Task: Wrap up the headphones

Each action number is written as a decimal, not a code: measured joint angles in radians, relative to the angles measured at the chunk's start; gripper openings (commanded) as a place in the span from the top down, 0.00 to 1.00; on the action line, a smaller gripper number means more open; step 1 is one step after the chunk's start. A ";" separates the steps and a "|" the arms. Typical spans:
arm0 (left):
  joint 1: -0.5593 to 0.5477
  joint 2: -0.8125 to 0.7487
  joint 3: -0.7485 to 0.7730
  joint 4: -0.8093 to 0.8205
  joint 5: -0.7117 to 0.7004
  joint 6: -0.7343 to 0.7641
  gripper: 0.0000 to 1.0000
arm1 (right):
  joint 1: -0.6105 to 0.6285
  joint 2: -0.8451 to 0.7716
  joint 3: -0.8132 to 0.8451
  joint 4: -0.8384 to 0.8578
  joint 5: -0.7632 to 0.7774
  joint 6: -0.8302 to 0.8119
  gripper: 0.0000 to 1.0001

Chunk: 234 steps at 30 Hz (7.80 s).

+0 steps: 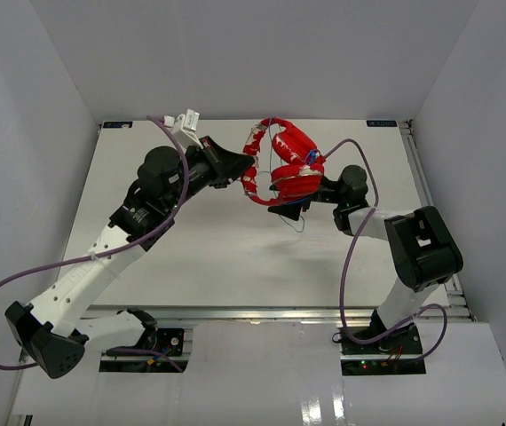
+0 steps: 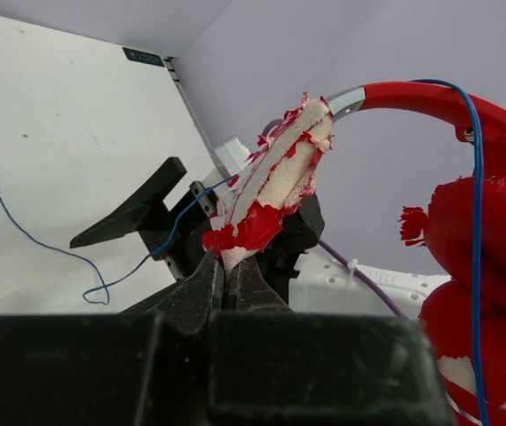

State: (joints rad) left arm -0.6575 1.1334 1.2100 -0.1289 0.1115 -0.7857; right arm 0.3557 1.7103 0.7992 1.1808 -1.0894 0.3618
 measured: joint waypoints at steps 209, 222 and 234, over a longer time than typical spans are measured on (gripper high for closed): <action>0.044 0.036 -0.510 0.384 -0.039 0.560 1.00 | 0.240 -0.397 0.453 -1.524 1.116 -1.482 0.92; 0.043 -0.023 -0.510 0.348 0.118 0.519 1.00 | 0.130 -0.325 0.453 -1.521 0.801 -1.257 0.92; 0.043 0.007 -0.483 0.354 0.197 0.472 1.00 | 0.069 -0.275 0.457 -1.495 0.522 -0.992 0.92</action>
State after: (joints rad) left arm -0.6140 1.1408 0.7271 0.2250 0.3081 -0.3132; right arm 0.4251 1.4353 1.2557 -0.3142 -0.5670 -0.6303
